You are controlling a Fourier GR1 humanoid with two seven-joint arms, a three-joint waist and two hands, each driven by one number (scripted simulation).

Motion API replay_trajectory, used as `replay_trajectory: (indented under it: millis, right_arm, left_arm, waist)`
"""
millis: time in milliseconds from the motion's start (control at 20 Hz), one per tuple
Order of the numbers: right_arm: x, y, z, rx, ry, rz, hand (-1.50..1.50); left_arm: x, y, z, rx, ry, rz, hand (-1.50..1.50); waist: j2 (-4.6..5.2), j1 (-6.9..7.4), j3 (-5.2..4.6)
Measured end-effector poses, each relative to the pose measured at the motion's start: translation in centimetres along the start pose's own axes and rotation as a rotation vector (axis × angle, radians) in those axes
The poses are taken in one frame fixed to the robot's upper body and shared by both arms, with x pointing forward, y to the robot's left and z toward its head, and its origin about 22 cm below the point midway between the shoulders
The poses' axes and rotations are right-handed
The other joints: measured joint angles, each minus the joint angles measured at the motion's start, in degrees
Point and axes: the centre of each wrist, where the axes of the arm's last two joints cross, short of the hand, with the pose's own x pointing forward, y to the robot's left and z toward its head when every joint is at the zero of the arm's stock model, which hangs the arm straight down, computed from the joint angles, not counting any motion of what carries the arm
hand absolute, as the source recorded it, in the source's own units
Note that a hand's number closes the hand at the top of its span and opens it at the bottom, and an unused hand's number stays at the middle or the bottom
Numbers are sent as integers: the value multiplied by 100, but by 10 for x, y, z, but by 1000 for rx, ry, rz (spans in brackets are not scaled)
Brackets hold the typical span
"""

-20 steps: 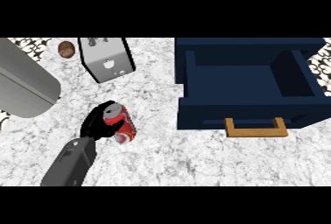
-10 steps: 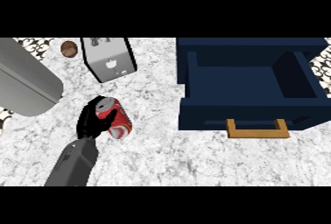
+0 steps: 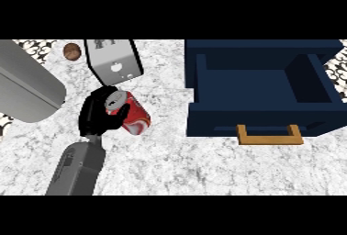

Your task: Pick up the can, place it into the drawer and close the drawer

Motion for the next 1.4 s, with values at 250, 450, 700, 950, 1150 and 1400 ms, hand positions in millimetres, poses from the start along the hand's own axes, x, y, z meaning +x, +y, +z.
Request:
replay_trajectory:
  millis: [250,450,700,950,1150,1400]
  right_arm:
    - [7,6,2,-6,0,3,-150]
    - [5,8,-3,-9,-4,-5,-150]
    - [4,12,-1,-6,-3,-13,-150]
    - [-2,7,-3,-6,-9,-17,-150]
    - [-2,7,-2,0,-12,-23,-150]
    - [1,10,-7,7,-14,-19,-150]
  left_arm:
    - [41,-34,-9,-17,-20,-33,150]
    - [66,-62,-17,-26,-35,-50,150]
    - [87,-91,-31,-34,-57,-79,150]
    - [110,-126,-42,-48,-66,-97,150]
    - [121,-151,-53,-59,-64,-98,150]
    - [128,-183,-67,-63,-62,-108,150]
  waist:
    - [4,-18,-1]
    - [13,-30,-1]
    - [19,-62,-3]
    - [22,-69,-1]
    - [26,-91,-2]
    - [34,-111,-2]
